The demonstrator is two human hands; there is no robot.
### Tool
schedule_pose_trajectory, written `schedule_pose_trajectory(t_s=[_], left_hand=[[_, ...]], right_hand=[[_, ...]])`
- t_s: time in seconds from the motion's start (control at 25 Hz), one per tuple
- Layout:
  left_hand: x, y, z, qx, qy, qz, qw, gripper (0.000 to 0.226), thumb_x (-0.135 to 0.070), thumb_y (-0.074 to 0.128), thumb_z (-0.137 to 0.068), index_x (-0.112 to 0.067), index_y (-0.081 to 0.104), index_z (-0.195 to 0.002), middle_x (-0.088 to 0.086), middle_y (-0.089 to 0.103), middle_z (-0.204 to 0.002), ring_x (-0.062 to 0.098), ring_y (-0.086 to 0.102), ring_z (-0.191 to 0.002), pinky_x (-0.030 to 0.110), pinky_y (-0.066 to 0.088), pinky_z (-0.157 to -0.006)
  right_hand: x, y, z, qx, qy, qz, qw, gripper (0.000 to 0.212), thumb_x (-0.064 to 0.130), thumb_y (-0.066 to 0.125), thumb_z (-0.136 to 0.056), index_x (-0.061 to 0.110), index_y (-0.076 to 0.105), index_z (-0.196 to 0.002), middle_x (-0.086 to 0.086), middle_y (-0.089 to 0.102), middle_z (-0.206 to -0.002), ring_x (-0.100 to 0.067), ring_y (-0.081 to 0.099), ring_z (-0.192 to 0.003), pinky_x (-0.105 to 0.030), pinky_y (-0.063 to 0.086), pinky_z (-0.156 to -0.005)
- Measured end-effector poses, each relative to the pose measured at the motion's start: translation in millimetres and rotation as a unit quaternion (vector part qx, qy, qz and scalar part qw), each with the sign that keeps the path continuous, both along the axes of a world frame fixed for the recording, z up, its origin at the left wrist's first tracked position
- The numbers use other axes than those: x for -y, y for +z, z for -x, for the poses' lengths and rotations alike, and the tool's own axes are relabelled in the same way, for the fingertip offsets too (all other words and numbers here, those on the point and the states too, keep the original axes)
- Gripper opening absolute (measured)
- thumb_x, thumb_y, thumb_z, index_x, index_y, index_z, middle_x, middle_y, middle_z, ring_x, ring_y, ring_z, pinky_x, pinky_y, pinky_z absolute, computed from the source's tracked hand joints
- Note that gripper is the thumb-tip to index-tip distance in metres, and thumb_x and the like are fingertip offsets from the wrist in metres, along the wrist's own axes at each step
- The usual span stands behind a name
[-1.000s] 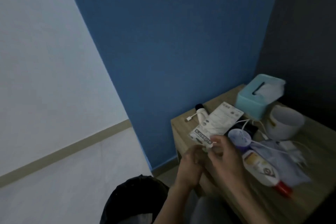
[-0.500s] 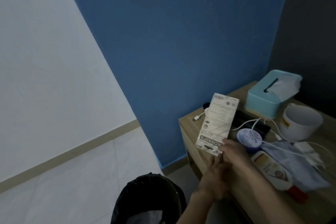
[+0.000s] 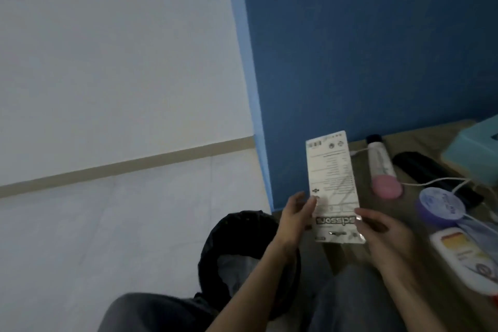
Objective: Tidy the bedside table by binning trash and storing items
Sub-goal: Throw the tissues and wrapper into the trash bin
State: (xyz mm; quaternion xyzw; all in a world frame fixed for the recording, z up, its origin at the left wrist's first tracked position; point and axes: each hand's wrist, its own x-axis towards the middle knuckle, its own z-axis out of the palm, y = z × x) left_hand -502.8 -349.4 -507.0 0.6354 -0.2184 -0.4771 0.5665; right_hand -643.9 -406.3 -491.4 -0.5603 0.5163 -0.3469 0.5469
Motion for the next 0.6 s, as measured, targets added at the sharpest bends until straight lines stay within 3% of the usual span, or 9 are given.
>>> schedule_pose_trajectory(t_s=[0.08,0.16,0.24,0.36,0.52,0.6], left_hand=[[-21,4,-14,-0.024,0.006,-0.006,1.000,0.036,-0.012,0.057,-0.091,-0.003,0.050,-0.125,0.018,0.062,-0.123,0.034,0.063,-0.109,0.043,0.054,-0.092],[-55,-7,-36,-0.014,0.066,-0.047,0.997,0.033,-0.001,0.059,-0.087,0.003,0.055,-0.120,0.024,0.063,-0.120,0.040,0.062,-0.109,0.049,0.051,-0.094],[-88,-25,-54,-0.022,0.138,-0.087,0.986,0.031,0.002,0.060,-0.086,0.005,0.057,-0.116,0.025,0.064,-0.118,0.041,0.063,-0.108,0.049,0.051,-0.094],[-131,-57,-72,-0.054,0.190,-0.147,0.969,0.026,0.004,0.055,-0.086,0.004,0.059,-0.113,0.023,0.065,-0.114,0.037,0.065,-0.099,0.045,0.053,-0.090],[-160,-95,-82,-0.100,0.179,-0.234,0.950,0.019,0.007,0.041,-0.085,-0.001,0.054,-0.097,0.020,0.060,-0.104,0.032,0.059,-0.091,0.045,0.051,-0.089],[-166,-112,-85,-0.104,0.160,-0.263,0.946,0.016,0.008,0.043,-0.085,0.000,0.055,-0.091,0.023,0.059,-0.105,0.033,0.058,-0.093,0.044,0.050,-0.085]], right_hand=[[-16,-8,-11,0.010,0.050,-0.039,0.998,0.023,-0.010,0.061,-0.078,0.012,0.067,-0.084,0.000,0.065,-0.075,-0.003,0.064,-0.063,-0.001,0.045,-0.053],[-39,-28,-37,0.021,0.071,-0.130,0.989,0.018,-0.003,0.061,-0.080,0.013,0.067,-0.084,-0.007,0.068,-0.084,-0.005,0.067,-0.065,-0.013,0.052,-0.063],[-58,-53,-61,0.048,0.045,-0.257,0.964,0.012,0.003,0.056,-0.083,0.012,0.062,-0.089,-0.016,0.065,-0.098,-0.009,0.068,-0.064,-0.025,0.049,-0.069],[-94,-84,-84,-0.007,0.007,-0.408,0.913,0.020,0.011,0.048,-0.088,0.016,0.050,-0.107,-0.012,0.053,-0.120,-0.023,0.056,-0.096,-0.033,0.042,-0.080],[-128,-114,-97,-0.069,0.001,-0.471,0.879,0.007,0.012,0.043,-0.089,0.009,0.048,-0.094,-0.010,0.049,-0.076,-0.024,0.044,-0.063,-0.032,0.036,-0.054],[-137,-134,-102,-0.070,0.002,-0.505,0.860,0.009,0.013,0.043,-0.090,0.007,0.049,-0.087,-0.012,0.048,-0.073,-0.025,0.045,-0.062,-0.037,0.040,-0.053]])
